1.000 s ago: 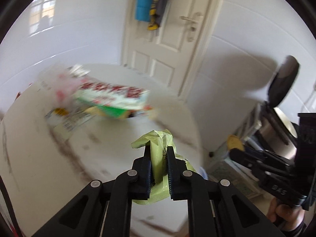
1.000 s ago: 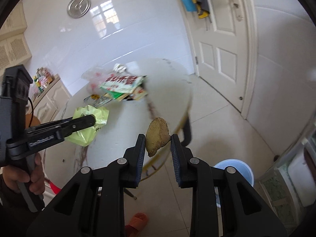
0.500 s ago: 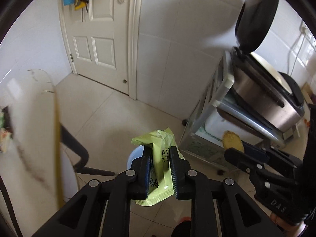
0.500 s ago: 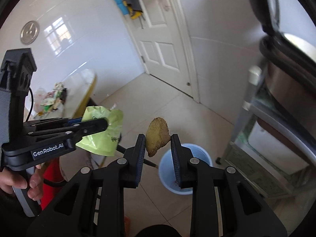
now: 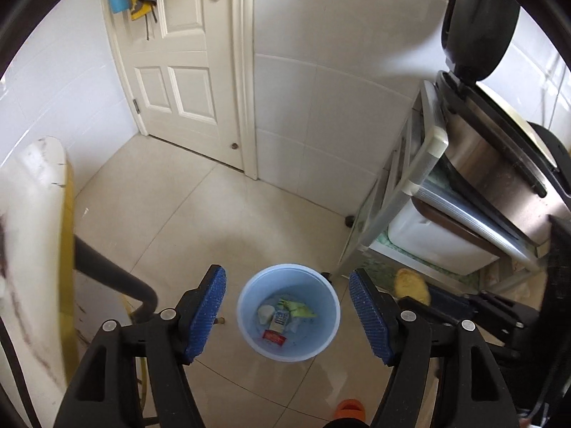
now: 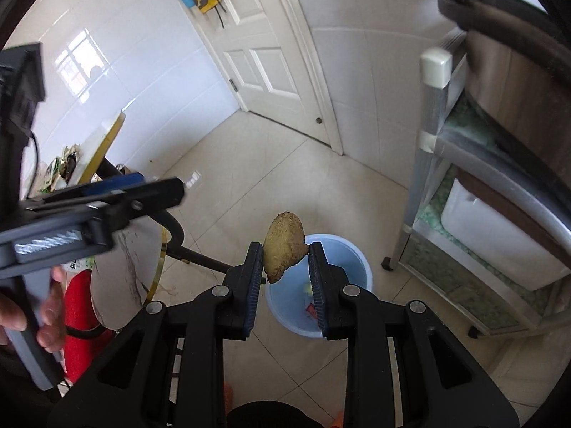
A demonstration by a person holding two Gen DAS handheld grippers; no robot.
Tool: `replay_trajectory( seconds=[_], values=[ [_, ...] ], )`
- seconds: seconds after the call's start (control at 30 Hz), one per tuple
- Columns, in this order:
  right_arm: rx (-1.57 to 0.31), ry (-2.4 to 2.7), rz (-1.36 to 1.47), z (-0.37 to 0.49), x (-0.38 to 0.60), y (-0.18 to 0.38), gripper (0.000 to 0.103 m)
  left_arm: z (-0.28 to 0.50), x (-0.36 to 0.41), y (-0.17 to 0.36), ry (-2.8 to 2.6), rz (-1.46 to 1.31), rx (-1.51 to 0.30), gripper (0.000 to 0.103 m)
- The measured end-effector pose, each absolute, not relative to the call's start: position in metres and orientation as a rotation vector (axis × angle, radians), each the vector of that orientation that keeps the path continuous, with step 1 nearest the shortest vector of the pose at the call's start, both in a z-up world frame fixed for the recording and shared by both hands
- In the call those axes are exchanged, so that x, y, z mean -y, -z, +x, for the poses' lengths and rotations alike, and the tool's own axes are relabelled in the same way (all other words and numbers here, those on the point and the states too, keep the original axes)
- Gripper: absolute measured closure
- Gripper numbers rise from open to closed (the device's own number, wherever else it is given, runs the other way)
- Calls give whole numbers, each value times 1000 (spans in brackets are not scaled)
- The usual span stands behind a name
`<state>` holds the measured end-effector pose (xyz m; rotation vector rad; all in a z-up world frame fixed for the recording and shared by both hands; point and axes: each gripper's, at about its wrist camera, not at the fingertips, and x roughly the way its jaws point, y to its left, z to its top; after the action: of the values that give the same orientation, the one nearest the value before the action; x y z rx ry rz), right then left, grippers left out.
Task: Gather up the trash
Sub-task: 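Carry green wrapper and ginger to the blue bin and release both, then move both tools back over the table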
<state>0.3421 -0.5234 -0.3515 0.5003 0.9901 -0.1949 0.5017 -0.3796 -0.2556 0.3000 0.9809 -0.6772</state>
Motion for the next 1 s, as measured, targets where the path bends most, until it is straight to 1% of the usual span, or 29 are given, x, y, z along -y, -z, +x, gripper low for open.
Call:
replay_trajectory(
  seconds=[0.03, 0.1, 0.23, 0.27, 0.3, 0.37, 0.43, 0.5, 0.53, 0.6, 0.63, 0.7, 0.83, 0.9, 1.0],
  values=[
    [-994, 190, 501, 345, 523, 354, 78, 498, 376, 252, 670, 298, -972, 35],
    [-999, 175, 500, 351, 519, 358, 78, 490, 366, 243, 638, 300, -938, 29],
    [-985, 143, 488, 366, 511, 363, 75, 475, 341, 226, 603, 287, -893, 25],
    [-979, 142, 488, 369, 510, 364, 66, 472, 333, 222, 591, 277, -886, 25],
    [-981, 132, 491, 373, 510, 365, 61, 470, 326, 217, 581, 267, -880, 24],
    [-988, 132, 489, 377, 509, 366, 59, 465, 310, 204, 569, 252, -871, 24],
    [-974, 120, 472, 379, 505, 357, 53, 455, 287, 187, 550, 239, -849, 23],
    [-950, 102, 469, 378, 503, 343, 46, 449, 264, 168, 522, 218, -814, 21],
    [-933, 94, 461, 377, 500, 332, 45, 445, 253, 159, 516, 209, -799, 19],
    [-909, 76, 443, 375, 493, 314, 43, 438, 227, 143, 491, 183, -771, 11],
    [-895, 70, 432, 373, 490, 304, 42, 436, 213, 136, 468, 168, -756, 10],
    [-872, 55, 402, 372, 480, 284, 39, 433, 190, 126, 426, 148, -736, 9],
    [-837, 11, 344, 368, 454, 249, 37, 428, 142, 112, 334, 121, -714, 9],
    [-816, -7, 313, 366, 444, 234, 32, 427, 121, 109, 294, 108, -703, 9],
    [-779, -29, 273, 364, 422, 211, 32, 422, 88, 109, 249, 75, -702, 8]
  ],
)
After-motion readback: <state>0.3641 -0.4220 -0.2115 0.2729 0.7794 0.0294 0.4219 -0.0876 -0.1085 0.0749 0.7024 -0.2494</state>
